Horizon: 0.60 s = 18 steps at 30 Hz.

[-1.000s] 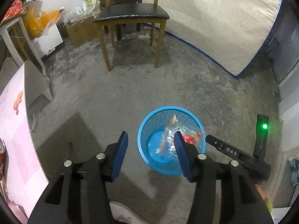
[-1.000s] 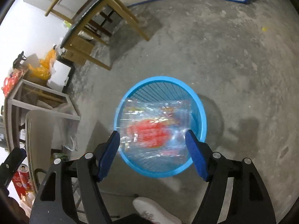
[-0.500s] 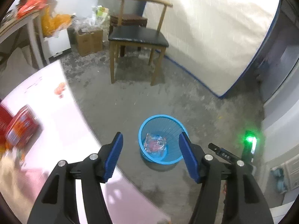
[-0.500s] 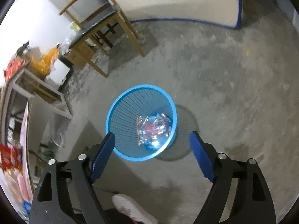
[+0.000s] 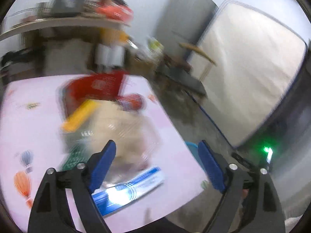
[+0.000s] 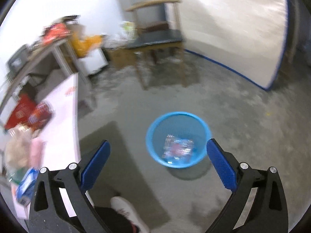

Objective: Collect trash
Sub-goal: 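Move both tools back toward the table items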

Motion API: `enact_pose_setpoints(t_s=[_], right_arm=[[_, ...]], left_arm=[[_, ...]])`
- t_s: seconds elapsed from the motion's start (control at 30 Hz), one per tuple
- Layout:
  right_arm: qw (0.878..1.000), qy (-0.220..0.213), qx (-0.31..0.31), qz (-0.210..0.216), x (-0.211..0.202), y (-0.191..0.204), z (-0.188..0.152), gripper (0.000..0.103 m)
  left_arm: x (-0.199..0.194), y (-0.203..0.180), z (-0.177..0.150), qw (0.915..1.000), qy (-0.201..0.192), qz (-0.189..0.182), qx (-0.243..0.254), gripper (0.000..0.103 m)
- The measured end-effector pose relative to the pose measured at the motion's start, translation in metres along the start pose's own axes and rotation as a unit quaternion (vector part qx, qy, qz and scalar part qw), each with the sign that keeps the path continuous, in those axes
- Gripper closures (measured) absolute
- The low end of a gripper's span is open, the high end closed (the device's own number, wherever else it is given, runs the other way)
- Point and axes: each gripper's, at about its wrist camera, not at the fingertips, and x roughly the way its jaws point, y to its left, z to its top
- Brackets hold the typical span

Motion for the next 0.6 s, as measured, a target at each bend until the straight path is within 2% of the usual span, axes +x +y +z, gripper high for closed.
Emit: enact_pose_setpoints(t_s=[0.13, 0.27, 0.37, 0.4, 0.6], right_arm=[[0.996, -0.012, -0.050, 0.075, -0.018, 0.050, -0.004, 0.008], [0.982, -0.005, -0.076, 0.171, -0.029, 0.101, -0.011, 0.008], [0.972, 0.035, -0.077, 0.218, -0.023, 0.132, -0.019, 0.008], [0.966, 0.065, -0.080, 0.236, -0.015, 0.144, -0.024, 0.008], [0.949, 0.168, -0.090, 0.251, 0.013, 0.189, -0.050, 0.027]], left_arm=[[-0.048, 0.043, -0.020, 0.9976, -0.051, 0.041, -0.023, 0.016], [-0.059, 0.068, -0.043, 0.9968, -0.054, 0.038, -0.045, 0.015], [-0.052, 0.080, -0.072, 0.9976, -0.036, 0.018, -0.057, 0.015], [-0.047, 0.082, -0.079, 0.9980, -0.028, 0.013, -0.056, 0.015], [-0.001, 0.096, -0.107, 0.9985, 0.024, -0.021, -0.044, 0.016]])
